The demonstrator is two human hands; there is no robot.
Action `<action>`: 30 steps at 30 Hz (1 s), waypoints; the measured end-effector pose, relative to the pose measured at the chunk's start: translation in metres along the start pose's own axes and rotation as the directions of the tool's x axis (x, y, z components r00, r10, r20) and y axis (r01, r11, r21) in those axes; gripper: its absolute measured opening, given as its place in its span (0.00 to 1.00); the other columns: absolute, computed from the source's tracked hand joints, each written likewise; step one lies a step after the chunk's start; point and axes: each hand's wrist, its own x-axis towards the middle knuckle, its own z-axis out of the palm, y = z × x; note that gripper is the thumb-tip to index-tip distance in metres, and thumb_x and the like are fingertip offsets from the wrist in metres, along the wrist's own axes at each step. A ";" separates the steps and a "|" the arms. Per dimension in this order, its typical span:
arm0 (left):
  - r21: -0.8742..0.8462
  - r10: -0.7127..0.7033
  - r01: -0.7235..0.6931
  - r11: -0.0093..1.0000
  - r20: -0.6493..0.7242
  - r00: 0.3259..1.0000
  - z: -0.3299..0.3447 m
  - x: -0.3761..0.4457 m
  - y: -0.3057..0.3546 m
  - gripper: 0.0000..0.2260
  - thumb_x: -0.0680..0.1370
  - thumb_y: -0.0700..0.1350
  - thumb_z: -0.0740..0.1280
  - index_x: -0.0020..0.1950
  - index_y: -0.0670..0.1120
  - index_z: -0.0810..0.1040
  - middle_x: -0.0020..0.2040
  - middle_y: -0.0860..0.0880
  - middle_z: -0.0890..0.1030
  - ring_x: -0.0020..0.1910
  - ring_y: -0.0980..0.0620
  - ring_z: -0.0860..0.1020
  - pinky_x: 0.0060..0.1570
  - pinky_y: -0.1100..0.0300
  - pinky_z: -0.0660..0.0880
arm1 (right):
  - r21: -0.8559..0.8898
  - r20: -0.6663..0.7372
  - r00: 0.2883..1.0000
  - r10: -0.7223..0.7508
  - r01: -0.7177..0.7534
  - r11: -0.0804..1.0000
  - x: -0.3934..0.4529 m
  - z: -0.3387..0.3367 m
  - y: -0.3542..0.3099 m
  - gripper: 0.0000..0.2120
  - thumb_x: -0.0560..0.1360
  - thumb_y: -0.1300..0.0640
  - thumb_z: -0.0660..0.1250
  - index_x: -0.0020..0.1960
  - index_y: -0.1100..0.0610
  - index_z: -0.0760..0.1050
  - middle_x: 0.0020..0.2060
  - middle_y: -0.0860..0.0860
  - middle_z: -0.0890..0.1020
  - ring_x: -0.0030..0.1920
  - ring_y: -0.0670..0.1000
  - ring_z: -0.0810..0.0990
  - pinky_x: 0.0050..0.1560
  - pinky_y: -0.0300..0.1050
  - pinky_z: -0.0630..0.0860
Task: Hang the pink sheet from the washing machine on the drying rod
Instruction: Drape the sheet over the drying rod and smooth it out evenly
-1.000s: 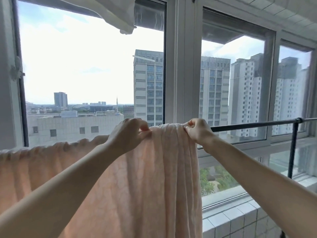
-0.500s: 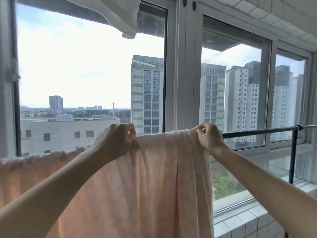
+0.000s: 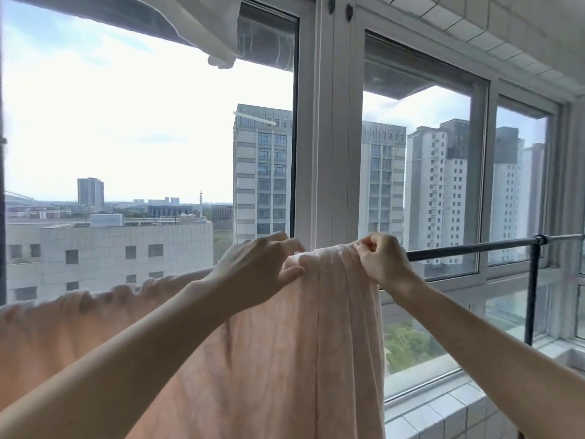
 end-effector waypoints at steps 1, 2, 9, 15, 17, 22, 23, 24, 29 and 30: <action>-0.009 0.010 -0.010 1.000 -0.007 1.000 0.005 0.002 0.002 0.13 0.80 0.54 0.63 0.63 0.53 0.76 0.56 0.57 0.79 0.47 0.55 0.80 0.47 0.53 0.80 | 0.006 0.000 1.000 -0.017 0.017 1.000 0.000 0.000 0.001 0.08 0.80 0.57 0.62 0.48 0.60 0.79 0.37 0.46 0.78 0.36 0.40 0.74 0.29 0.27 0.65; -0.028 0.013 -0.014 1.000 -0.026 1.000 0.010 0.003 0.003 0.12 0.80 0.52 0.64 0.61 0.53 0.78 0.54 0.56 0.80 0.46 0.56 0.80 0.46 0.54 0.80 | 0.012 -0.001 0.999 -0.039 0.039 0.999 -0.001 0.000 0.003 0.08 0.80 0.57 0.62 0.47 0.60 0.79 0.37 0.46 0.78 0.36 0.39 0.74 0.28 0.27 0.67; -0.128 -0.147 0.128 0.983 -0.145 0.979 0.020 0.008 0.003 0.03 0.77 0.41 0.68 0.48 0.47 0.82 0.42 0.54 0.82 0.40 0.62 0.77 0.42 0.71 0.72 | 0.032 0.014 0.973 -0.231 0.230 0.973 0.000 0.005 0.018 0.06 0.79 0.58 0.64 0.44 0.57 0.76 0.35 0.44 0.78 0.36 0.39 0.76 0.33 0.25 0.70; -0.107 -0.248 0.237 0.966 -0.105 0.963 0.009 0.006 0.006 0.04 0.77 0.38 0.68 0.47 0.44 0.83 0.39 0.53 0.81 0.38 0.65 0.76 0.37 0.75 0.71 | 0.159 0.063 0.980 -0.190 0.178 0.971 0.014 -0.005 0.015 0.06 0.79 0.59 0.64 0.46 0.56 0.79 0.36 0.46 0.78 0.36 0.39 0.75 0.29 0.23 0.68; -0.072 -0.285 0.278 0.958 -0.118 0.951 0.005 0.001 0.005 0.05 0.77 0.38 0.68 0.47 0.44 0.83 0.39 0.53 0.81 0.38 0.66 0.75 0.36 0.74 0.68 | 0.205 0.064 0.985 -0.158 0.142 0.968 0.023 -0.013 0.016 0.06 0.79 0.59 0.64 0.46 0.56 0.79 0.36 0.45 0.79 0.37 0.39 0.76 0.28 0.25 0.68; -0.004 -0.385 0.390 0.921 -0.164 0.908 0.000 -0.014 -0.001 0.04 0.78 0.37 0.67 0.49 0.42 0.82 0.43 0.49 0.83 0.39 0.59 0.76 0.41 0.72 0.68 | 0.229 0.032 0.996 -0.087 0.078 0.970 0.041 -0.026 0.037 0.06 0.79 0.59 0.64 0.48 0.58 0.80 0.42 0.51 0.81 0.43 0.48 0.79 0.37 0.34 0.70; 0.000 -0.401 0.408 0.913 -0.173 0.899 -0.001 -0.015 0.001 0.04 0.78 0.37 0.67 0.48 0.42 0.82 0.43 0.48 0.83 0.39 0.56 0.77 0.43 0.67 0.71 | 0.222 0.054 0.996 -0.074 0.060 0.973 0.042 -0.028 0.043 0.07 0.79 0.58 0.64 0.48 0.58 0.80 0.42 0.51 0.81 0.42 0.47 0.78 0.37 0.35 0.70; 0.004 -0.414 0.422 0.907 -0.179 0.892 -0.001 -0.015 0.003 0.04 0.78 0.37 0.67 0.48 0.43 0.82 0.43 0.48 0.83 0.40 0.54 0.78 0.44 0.63 0.72 | 0.225 0.077 0.995 -0.061 0.042 0.973 0.043 -0.031 0.046 0.07 0.79 0.58 0.65 0.48 0.58 0.81 0.42 0.51 0.81 0.40 0.46 0.77 0.36 0.35 0.69; 0.028 -0.463 0.475 0.879 -0.181 0.868 -0.001 -0.012 0.015 0.04 0.78 0.37 0.67 0.48 0.43 0.81 0.41 0.51 0.80 0.41 0.53 0.78 0.47 0.59 0.74 | 0.309 0.016 0.999 -0.040 0.033 0.950 0.053 -0.046 0.051 0.07 0.79 0.58 0.64 0.46 0.56 0.80 0.36 0.44 0.78 0.37 0.41 0.74 0.34 0.32 0.68; 0.036 -0.469 0.485 0.874 -0.195 0.861 -0.001 -0.013 0.016 0.04 0.78 0.37 0.67 0.48 0.42 0.81 0.42 0.50 0.81 0.41 0.53 0.78 0.47 0.59 0.73 | 0.319 0.012 0.999 -0.046 0.040 0.947 0.053 -0.048 0.053 0.07 0.79 0.58 0.64 0.46 0.56 0.79 0.35 0.43 0.77 0.36 0.40 0.74 0.34 0.32 0.68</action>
